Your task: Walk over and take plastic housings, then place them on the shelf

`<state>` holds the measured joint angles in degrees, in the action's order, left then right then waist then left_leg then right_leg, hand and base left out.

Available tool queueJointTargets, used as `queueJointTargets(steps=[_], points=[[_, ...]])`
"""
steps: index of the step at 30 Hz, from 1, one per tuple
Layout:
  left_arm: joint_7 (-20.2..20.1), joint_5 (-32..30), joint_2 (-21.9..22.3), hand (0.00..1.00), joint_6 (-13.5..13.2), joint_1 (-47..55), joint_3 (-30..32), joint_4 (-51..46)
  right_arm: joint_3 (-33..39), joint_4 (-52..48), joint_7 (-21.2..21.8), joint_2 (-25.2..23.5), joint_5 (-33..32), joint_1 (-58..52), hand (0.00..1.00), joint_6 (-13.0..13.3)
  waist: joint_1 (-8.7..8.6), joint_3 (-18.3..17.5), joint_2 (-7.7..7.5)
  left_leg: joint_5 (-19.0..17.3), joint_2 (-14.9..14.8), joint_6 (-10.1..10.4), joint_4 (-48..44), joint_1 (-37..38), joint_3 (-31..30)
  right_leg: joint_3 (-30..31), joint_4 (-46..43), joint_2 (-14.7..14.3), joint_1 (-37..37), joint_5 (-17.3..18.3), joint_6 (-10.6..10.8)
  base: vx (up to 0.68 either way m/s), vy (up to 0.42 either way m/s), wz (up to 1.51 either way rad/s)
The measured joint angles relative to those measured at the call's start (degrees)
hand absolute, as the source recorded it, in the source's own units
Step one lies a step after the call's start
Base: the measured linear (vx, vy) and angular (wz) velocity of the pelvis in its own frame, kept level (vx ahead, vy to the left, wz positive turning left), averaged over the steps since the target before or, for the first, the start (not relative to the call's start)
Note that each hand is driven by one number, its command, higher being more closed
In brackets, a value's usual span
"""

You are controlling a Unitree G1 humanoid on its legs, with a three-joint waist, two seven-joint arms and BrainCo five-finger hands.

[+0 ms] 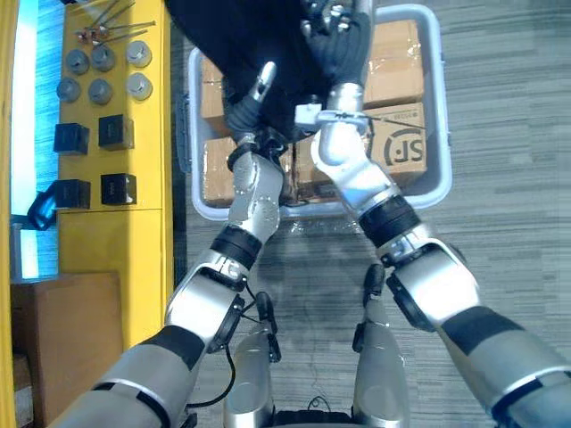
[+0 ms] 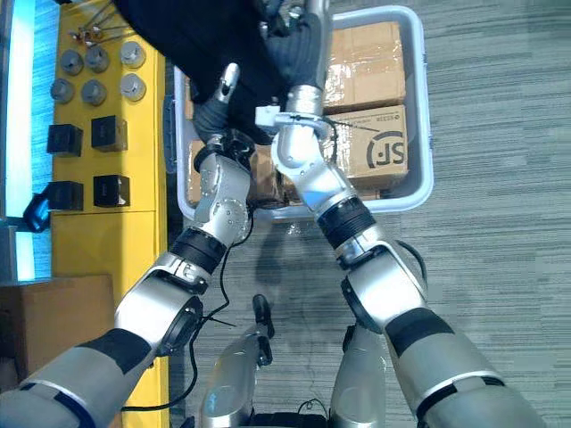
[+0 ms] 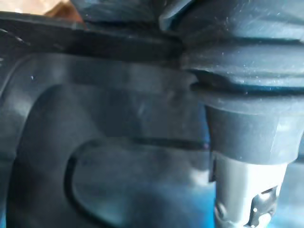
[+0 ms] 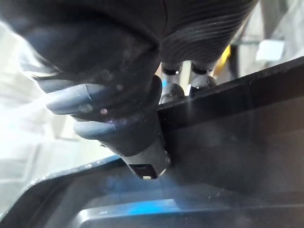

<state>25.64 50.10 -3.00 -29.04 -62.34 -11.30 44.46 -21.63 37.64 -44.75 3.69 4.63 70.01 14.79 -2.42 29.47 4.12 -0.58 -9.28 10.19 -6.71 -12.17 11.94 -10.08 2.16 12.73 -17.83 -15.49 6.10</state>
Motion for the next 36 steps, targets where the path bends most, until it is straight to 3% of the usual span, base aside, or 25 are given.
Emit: queueJointTargets(steps=[7, 16, 21, 26, 31, 32, 36], points=[[-3.5, -0.4, -1.0, 1.0, -1.2, 2.0, 0.3, 0.0, -1.1, -3.4, -0.1, -0.8, 0.0, -2.4, 1.0, -0.7, -0.71, -0.2, -0.63, -0.1, 0.0, 0.0, 0.0, 0.3, 0.4, 0.5, 0.0, -0.1, 0.0, -0.1, 0.0, 0.0, 0.008, -0.02], [-7.2, 1.2, -0.8, 1.0, -5.7, 5.1, 1.1, 0.0, -3.4, -5.8, -0.3, -1.4, -1.2, -4.8, 1.0, -1.8, -1.38, -0.3, -1.02, -0.8, -0.2, 0.0, -0.3, 2.0, 0.9, 0.8, 0.5, -0.2, 1.8, -0.1, 0.0, 0.0, 0.007, -0.01], [-6.8, -1.0, -0.8, 1.0, -5.7, 6.4, 1.2, 0.0, -3.1, -7.1, -0.3, -1.7, -1.8, -6.9, 1.0, -2.8, -1.47, -0.3, -1.03, -1.7, -0.4, 0.1, -1.7, 1.5, 1.1, 0.9, 0.5, -0.2, 1.7, -0.1, 0.0, -0.01, 0.031, -0.03], [-5.4, -4.2, -1.0, 1.0, -4.2, 6.9, 1.4, 0.0, -1.9, -7.6, -0.3, -1.5, -2.3, -8.1, 1.0, -4.9, -1.48, -0.3, -1.05, -1.7, -0.4, 0.1, -1.8, 1.2, 1.0, 0.8, 0.5, -0.2, 1.4, -0.1, 0.1, 0.0, 0.0, 0.0], [-2.1, -10.6, -1.4, 1.0, 1.0, 7.4, 1.5, 0.0, -1.1, -5.3, -0.1, 0.1, -4.4, -8.7, 1.0, -7.3, -1.39, -0.3, -1.06, -1.7, -0.4, 0.1, -1.8, 1.2, 1.0, 0.8, 0.5, -0.2, 1.5, -0.1, 0.1, 0.0, 0.014, 0.0], [-1.1, -12.5, -1.7, 1.0, 2.9, 7.4, 1.5, 0.0, -1.1, -3.8, 0.0, 0.6, -5.0, -8.7, 0.0, -7.4, -1.39, -0.3, -1.06, -1.7, -0.4, 0.0, -1.8, 1.2, 1.0, 0.8, 0.5, -0.2, 1.5, -0.1, 0.1, 0.0, 0.0, 0.0], [0.8, -15.5, -2.4, 1.0, 7.9, 7.5, 0.8, 0.0, -0.9, 0.7, 2.3, 2.2, -6.1, -8.7, 0.0, -7.3, -1.31, -0.3, -1.06, -1.7, -0.4, 0.0, -1.8, 1.2, 0.9, 0.8, 0.5, -0.2, 1.5, -0.1, 0.1, -0.01, 0.008, 0.0]])
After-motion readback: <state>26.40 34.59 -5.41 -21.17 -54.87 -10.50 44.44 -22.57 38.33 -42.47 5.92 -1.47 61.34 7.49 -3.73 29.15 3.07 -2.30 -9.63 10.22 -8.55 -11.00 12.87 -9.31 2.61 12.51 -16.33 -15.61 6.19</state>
